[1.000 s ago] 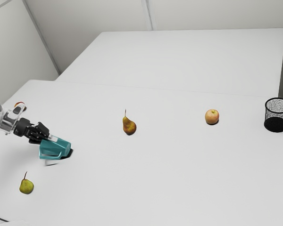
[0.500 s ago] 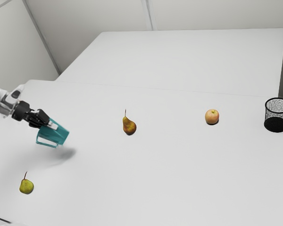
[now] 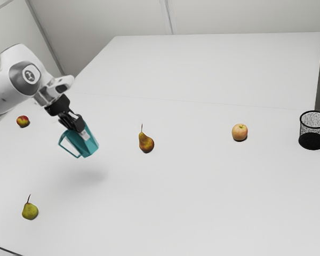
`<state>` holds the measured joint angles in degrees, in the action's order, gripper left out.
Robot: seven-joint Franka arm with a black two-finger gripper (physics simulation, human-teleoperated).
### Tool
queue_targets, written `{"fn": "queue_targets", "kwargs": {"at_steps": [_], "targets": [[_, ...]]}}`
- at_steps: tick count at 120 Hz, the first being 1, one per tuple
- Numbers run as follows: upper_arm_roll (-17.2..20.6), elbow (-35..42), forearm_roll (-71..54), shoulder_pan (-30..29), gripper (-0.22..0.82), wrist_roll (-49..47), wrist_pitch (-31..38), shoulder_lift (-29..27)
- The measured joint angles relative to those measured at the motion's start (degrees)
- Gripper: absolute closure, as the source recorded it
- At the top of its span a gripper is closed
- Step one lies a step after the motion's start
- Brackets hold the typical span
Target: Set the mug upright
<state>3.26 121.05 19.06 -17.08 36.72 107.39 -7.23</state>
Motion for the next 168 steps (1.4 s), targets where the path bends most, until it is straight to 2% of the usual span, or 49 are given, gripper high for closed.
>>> {"fn": "queue_targets", "kwargs": {"at_steps": [20, 36, 71, 113, 168], "targets": [[0.32, 0.37, -7.31, 5.07, 0.78, -7.21, 2.22, -0.65], [0.85, 2.48, -11.82, 7.00, 0.78, -13.20, 3.76, -1.90], [3.63, 10.52, -15.44, 7.36, 0.78, -23.54, 13.04, -3.85], [4.96, 15.88, -16.02, 8.10, 0.78, -31.49, 24.19, -1.62], [5.98, 16.87, -16.15, 8.63, 0.78, -37.97, 29.59, 2.28]]}}
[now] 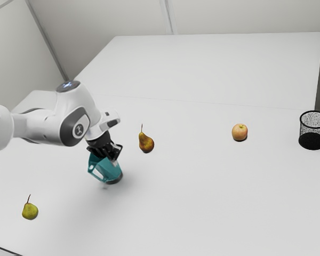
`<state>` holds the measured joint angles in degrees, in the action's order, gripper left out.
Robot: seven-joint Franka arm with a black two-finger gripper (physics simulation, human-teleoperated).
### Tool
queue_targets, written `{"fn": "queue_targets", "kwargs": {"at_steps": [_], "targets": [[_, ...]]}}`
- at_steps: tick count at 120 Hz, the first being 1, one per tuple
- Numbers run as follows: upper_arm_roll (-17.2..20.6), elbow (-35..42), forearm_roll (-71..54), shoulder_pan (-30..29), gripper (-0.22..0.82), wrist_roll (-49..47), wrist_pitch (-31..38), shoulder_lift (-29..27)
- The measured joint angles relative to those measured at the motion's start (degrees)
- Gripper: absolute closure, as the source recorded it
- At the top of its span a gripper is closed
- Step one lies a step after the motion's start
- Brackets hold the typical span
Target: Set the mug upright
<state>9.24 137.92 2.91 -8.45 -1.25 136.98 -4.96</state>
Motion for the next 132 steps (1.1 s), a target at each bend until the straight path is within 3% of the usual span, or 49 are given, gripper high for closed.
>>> {"fn": "queue_targets", "kwargs": {"at_steps": [43, 64, 85, 113, 132], "targets": [[0.01, -0.09, 0.01, 0.05, 0.77, -2.69, 0.97, 1.44], [-0.01, -0.08, 0.71, 0.82, 0.49, -2.77, 1.01, 0.70], [-0.01, -0.08, 0.90, 2.05, 0.23, -2.70, 0.67, -3.57], [0.05, -0.99, 1.11, 3.52, 0.09, -2.53, -2.41, -8.80], [0.48, -8.73, 1.55, 3.46, 0.05, -2.61, -10.24, -8.23]]}}
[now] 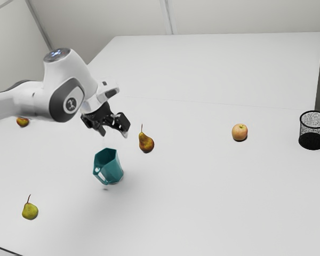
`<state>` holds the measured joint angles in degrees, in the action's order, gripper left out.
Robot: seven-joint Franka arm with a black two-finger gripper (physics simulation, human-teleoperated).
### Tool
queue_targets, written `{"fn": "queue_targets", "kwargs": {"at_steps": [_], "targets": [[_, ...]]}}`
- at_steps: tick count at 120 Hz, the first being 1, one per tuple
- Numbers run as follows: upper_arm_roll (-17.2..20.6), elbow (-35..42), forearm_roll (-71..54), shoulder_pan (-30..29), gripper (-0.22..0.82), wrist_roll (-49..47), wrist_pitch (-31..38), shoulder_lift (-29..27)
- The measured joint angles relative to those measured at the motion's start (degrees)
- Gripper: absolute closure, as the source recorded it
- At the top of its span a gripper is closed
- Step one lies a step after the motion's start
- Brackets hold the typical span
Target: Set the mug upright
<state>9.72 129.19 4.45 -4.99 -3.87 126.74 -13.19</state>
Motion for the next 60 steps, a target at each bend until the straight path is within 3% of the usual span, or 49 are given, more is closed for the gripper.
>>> {"fn": "queue_targets", "kwargs": {"at_steps": [30, 60], "targets": [[0.18, -16.64, -0.03, 0.07, 0.03, -0.73, -15.29, 7.87], [0.38, -30.61, -0.98, 0.20, 0.02, -1.19, -27.56, 11.67]]}}
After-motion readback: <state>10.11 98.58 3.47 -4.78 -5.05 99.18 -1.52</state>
